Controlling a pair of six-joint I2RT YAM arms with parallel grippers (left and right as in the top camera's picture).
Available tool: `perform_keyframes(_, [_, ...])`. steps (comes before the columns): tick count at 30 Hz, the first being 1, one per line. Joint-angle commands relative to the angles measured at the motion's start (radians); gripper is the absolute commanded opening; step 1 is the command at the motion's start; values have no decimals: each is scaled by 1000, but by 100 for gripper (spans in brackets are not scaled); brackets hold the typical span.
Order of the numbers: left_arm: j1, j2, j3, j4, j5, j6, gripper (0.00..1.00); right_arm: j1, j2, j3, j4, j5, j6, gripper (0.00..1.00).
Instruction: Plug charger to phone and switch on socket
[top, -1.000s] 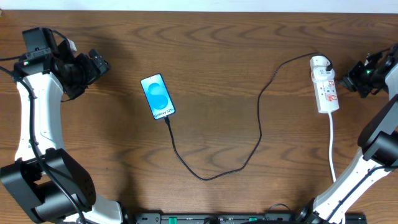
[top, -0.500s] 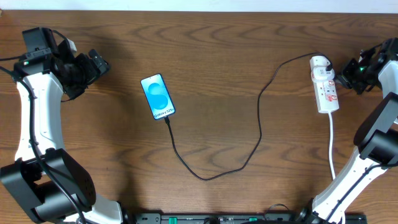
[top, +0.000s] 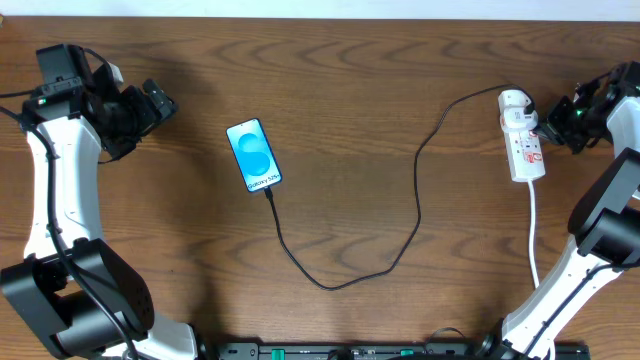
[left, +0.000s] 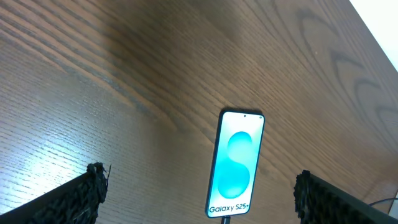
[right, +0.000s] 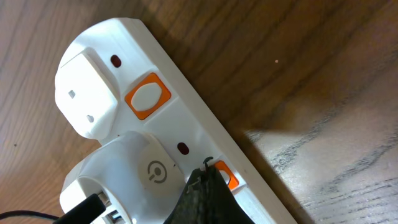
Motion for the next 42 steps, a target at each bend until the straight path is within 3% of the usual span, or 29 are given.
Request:
perform_keyframes(1, [0,-10,-2,-3,-17,13,98,18,-25,-14,-8,-21,-21,1])
perform_keyframes(25, [0,-10,-2,-3,-17,13,98,116,-25,-23,-56,69,-100,1])
perform_keyframes(42, [0,-10,-2,-3,-17,13,98,116,-25,-23,-44,31,-425,1])
